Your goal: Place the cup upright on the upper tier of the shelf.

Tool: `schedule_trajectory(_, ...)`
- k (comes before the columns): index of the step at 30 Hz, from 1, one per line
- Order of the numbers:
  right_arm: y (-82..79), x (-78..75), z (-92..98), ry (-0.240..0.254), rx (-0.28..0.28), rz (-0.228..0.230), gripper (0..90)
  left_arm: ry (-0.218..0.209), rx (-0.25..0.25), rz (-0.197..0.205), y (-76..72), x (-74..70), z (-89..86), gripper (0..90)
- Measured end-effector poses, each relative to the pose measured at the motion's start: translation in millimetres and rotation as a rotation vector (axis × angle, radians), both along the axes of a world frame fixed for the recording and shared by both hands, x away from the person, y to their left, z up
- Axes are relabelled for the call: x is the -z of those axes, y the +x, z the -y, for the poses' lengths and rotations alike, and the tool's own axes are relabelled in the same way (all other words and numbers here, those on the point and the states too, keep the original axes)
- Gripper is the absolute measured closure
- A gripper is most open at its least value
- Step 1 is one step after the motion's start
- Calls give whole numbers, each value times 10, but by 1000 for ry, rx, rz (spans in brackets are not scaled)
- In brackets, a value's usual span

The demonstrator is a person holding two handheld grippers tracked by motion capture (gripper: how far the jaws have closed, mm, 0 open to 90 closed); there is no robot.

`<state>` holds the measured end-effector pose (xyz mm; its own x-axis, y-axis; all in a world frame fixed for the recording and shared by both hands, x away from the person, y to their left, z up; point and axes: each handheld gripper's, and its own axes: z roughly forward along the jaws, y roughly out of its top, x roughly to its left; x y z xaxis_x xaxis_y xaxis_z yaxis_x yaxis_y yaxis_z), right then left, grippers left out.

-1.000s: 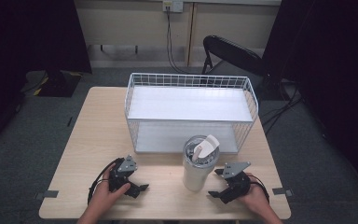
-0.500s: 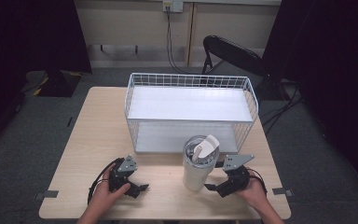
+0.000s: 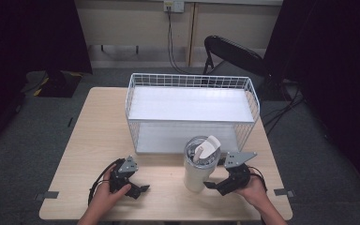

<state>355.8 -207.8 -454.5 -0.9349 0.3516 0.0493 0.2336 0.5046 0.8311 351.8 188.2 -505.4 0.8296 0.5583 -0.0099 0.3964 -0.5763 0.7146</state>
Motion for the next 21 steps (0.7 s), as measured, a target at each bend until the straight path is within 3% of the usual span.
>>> schedule_trajectory(21,17,-90,-154,65,-24,7,112,0,0,0,-1,0,0,0)
